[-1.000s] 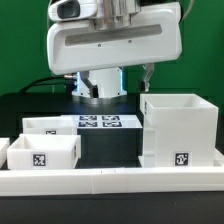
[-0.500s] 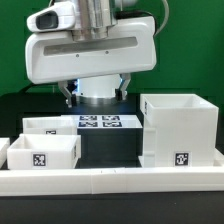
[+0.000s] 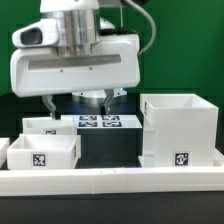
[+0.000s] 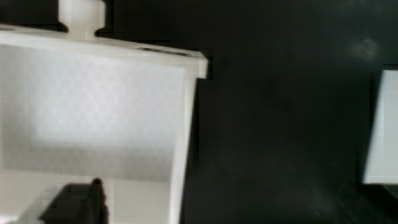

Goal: Assemble drawer

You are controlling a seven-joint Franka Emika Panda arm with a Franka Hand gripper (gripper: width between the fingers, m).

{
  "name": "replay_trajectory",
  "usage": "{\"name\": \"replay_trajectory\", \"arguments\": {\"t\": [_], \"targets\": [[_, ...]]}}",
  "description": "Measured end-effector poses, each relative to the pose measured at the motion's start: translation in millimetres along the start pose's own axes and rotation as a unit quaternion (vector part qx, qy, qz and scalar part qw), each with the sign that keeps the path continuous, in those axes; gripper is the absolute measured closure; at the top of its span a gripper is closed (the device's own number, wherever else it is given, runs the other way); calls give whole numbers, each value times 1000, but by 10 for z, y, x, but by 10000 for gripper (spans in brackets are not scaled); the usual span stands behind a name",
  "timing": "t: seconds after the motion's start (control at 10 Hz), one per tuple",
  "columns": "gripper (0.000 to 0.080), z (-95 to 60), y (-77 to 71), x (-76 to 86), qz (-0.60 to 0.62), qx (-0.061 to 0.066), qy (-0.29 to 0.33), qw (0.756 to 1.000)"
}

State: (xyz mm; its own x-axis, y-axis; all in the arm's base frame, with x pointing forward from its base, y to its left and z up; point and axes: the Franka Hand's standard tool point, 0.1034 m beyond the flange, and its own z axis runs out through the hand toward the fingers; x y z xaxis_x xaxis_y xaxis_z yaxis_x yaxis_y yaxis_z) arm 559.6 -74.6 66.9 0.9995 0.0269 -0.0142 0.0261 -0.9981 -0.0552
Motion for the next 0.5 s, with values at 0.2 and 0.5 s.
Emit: {"name": "replay_trajectory", "arguments": {"t": [0.2, 0.5], "targets": [[150, 160, 38, -25, -1, -6, 2, 1000], [150, 406, 87, -51, 0, -16, 6, 1000]]}}
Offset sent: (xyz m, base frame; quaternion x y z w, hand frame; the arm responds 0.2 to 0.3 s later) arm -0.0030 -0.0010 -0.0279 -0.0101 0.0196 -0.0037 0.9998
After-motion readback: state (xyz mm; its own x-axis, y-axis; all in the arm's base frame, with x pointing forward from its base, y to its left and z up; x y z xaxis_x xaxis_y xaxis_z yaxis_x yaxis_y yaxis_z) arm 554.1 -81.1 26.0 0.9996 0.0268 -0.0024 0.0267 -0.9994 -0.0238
